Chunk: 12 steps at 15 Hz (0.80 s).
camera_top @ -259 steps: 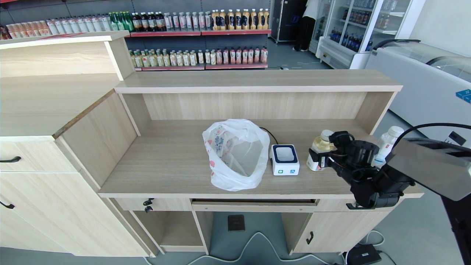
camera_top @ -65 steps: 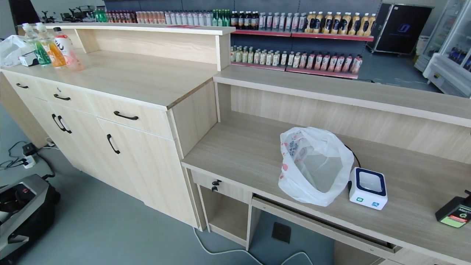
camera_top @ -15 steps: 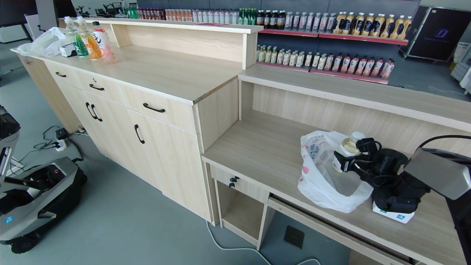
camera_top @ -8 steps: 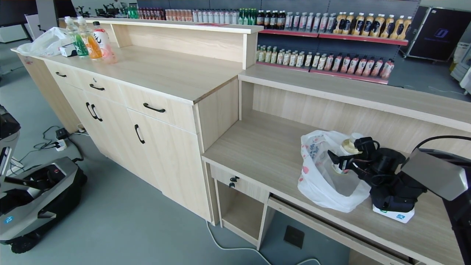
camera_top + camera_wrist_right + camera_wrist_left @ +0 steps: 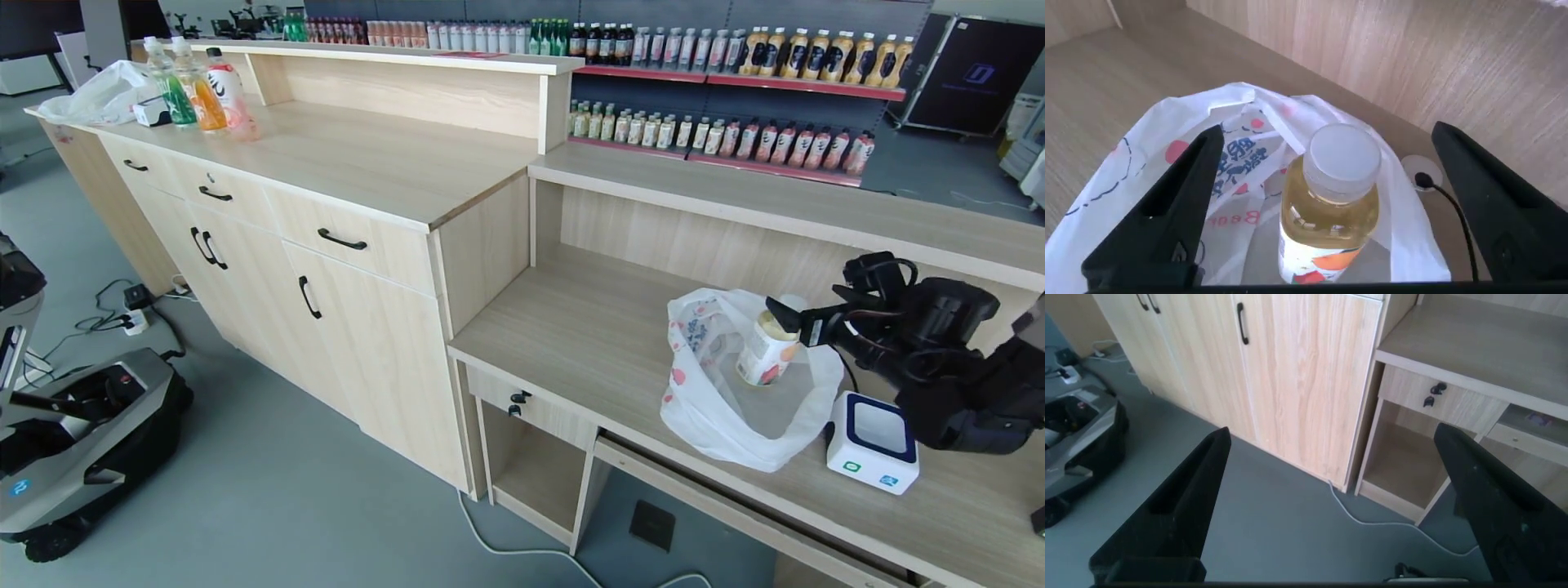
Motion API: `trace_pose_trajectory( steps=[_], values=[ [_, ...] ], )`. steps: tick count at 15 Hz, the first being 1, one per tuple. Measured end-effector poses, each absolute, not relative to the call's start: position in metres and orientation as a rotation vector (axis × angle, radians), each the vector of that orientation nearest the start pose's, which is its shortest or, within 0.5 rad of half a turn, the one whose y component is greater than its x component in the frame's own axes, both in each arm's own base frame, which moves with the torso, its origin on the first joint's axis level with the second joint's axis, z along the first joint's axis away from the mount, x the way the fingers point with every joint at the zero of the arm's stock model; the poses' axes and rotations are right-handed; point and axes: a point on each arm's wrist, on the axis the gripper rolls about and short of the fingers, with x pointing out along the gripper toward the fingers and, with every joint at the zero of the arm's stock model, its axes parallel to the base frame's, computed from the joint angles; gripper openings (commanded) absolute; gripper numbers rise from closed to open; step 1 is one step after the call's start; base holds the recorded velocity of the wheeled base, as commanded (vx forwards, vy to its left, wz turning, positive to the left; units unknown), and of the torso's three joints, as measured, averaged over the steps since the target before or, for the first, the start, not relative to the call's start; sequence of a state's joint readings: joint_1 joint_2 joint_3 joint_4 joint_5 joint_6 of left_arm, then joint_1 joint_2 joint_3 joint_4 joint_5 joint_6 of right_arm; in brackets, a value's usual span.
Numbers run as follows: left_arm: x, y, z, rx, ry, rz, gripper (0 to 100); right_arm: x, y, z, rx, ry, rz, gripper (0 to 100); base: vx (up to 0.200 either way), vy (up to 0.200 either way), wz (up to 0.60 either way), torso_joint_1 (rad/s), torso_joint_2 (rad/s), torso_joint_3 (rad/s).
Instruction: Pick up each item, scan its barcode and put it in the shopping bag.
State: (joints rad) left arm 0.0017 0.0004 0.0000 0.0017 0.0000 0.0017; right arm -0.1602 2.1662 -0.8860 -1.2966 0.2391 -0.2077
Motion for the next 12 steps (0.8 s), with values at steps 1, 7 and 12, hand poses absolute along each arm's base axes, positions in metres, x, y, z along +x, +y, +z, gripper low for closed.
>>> trace_pose_trajectory(
  steps=[1,7,12],
  values=[
    [-0.023,0.000,0.075,0.002,0.002,0.002,100,0.360,-0.062,0.122,-0.260,-0.008,0.053,100,0.000,0.000,0.00,0.000,0.00,0.000],
    [-0.023,0.000,0.075,0.002,0.002,0.000,100,0.212,-0.107,0.187,-0.444,0.283,-0.492,100,0.000,0.000,-0.50,-0.078,0.13,0.065],
    [-0.023,0.000,0.075,0.002,0.002,0.001,100,0.174,-0.118,0.206,-0.187,0.417,-0.983,100,0.000,0.000,-0.36,-0.189,0.36,0.164]
  ],
)
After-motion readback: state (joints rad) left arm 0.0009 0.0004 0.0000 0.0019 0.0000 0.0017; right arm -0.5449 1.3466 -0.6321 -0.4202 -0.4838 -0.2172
